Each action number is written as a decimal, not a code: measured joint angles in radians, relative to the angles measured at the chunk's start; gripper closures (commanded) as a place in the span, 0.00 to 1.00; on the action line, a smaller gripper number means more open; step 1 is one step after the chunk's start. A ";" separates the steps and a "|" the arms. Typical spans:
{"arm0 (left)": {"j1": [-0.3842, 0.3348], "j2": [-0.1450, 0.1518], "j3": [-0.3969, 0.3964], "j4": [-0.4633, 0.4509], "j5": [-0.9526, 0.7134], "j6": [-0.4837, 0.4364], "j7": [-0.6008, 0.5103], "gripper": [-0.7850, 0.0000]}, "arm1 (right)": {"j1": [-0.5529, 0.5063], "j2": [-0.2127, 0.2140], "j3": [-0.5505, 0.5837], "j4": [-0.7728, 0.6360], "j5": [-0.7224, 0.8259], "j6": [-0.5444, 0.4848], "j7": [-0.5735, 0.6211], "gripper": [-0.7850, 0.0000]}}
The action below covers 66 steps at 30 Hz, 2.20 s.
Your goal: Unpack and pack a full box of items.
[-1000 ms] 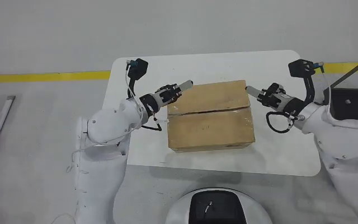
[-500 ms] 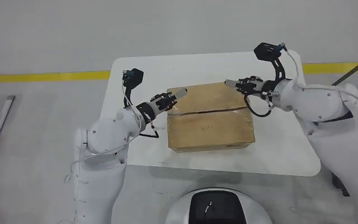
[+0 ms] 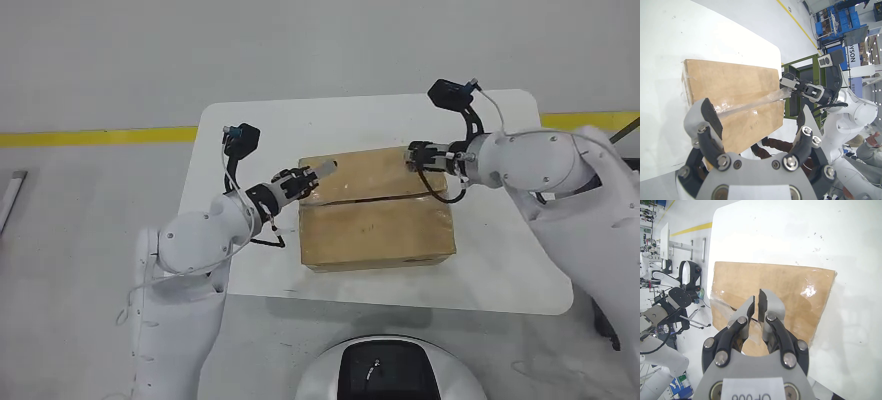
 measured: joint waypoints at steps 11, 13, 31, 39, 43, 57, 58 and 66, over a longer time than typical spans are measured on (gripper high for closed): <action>-0.008 0.009 0.008 0.010 -0.008 0.000 -0.002 0.00 | -0.141 0.017 0.056 -0.219 -0.074 -0.138 -0.180 1.00; -0.009 0.009 0.013 0.013 -0.011 -0.001 -0.003 0.00 | -0.179 0.020 0.058 -0.264 -0.104 -0.216 -0.242 1.00; 0.017 0.024 0.025 0.053 -0.011 0.046 -0.005 0.00 | -0.329 0.030 0.058 -0.303 -0.237 -0.413 -0.400 1.00; 0.008 0.029 0.039 0.067 -0.001 0.047 0.000 0.00 | -0.375 0.029 0.059 -0.325 -0.315 -0.584 -0.603 1.00; 0.000 0.032 0.039 0.074 0.001 0.050 0.002 0.19 | -0.411 0.028 0.056 -0.294 -0.353 -0.671 -0.714 1.00; -0.021 0.040 0.052 0.067 -0.011 0.044 -0.012 1.00 | -0.511 0.024 0.082 -0.198 -0.427 -0.741 -0.880 1.00; -0.024 0.040 0.055 0.067 -0.014 0.042 -0.015 1.00 | -0.515 0.023 0.084 -0.199 -0.427 -0.734 -0.885 1.00; -0.053 0.038 0.098 0.081 -0.035 0.030 -0.016 1.00 | -0.585 0.021 0.123 -0.261 -0.442 -0.745 -0.983 1.00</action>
